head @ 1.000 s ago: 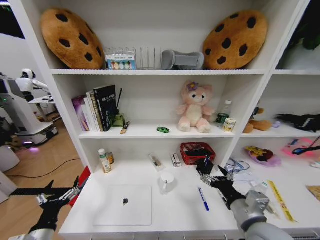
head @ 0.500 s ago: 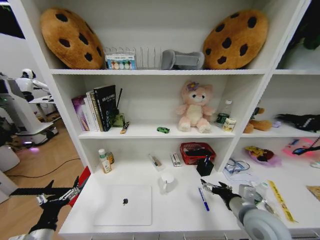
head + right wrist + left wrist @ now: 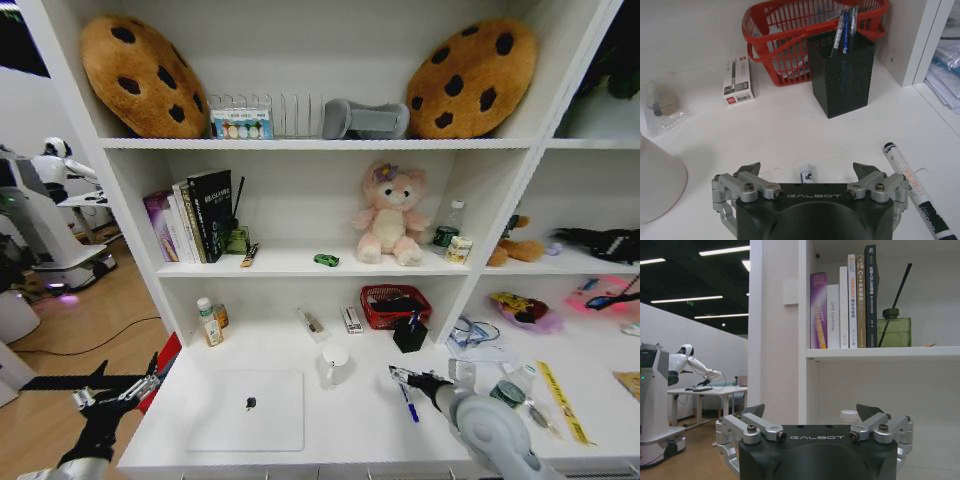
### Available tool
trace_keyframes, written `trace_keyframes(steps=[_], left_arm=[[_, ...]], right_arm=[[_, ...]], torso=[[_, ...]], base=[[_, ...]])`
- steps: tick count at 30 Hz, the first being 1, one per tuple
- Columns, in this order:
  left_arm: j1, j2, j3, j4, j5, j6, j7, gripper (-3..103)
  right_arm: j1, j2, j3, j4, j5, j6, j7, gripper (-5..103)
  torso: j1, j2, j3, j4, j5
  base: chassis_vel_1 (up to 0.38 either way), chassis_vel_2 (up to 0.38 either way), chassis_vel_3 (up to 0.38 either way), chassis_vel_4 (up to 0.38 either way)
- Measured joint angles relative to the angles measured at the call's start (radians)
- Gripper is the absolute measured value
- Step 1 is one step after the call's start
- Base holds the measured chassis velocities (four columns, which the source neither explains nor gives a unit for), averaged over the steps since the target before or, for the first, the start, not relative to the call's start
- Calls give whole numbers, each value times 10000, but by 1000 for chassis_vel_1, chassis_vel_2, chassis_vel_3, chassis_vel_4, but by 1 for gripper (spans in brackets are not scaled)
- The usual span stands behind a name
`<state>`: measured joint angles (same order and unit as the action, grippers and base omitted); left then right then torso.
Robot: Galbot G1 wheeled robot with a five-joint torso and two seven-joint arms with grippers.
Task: Organize the objects on the table.
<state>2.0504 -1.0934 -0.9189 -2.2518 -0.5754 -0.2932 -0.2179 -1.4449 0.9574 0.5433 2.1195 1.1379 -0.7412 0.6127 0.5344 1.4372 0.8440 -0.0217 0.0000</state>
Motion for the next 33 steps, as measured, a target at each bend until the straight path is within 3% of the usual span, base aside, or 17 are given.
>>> trace_keyframes(steps=[11,15,21,23,26,33], left_arm=[[0,0,0,0,0,0,0,100],[0,0,0,-1,0,0,0,100],[0,0,0,0,0,0,0,100],[0,0,0,0,0,0,0,100],[0,0,0,0,0,0,0,100],[0,0,0,0,0,0,0,100]], right_arm=[[421,-55,-430,-646,-36,33,-44,102],[412,-45,-518,-822,-224,39,-77,95],[379,-32,-567,-895,-353,56,-131,76],[370,-18,-590,-901,-403,68,-134,65],[363,-12,-596,-898,-414,70,-133,59],[288,32,-613,-716,-382,63,-57,27]], torso=[[0,0,0,1,0],[0,0,0,0,0],[-1,0,-1,0,-3],[-1,1,-1,0,-3],[-1,1,-1,0,-3],[-1,0,-1,1,2]], base=[[0,0,0,0],[0,0,0,0],[0,0,0,0],[0,0,0,0],[0,0,0,0],[0,0,0,0]])
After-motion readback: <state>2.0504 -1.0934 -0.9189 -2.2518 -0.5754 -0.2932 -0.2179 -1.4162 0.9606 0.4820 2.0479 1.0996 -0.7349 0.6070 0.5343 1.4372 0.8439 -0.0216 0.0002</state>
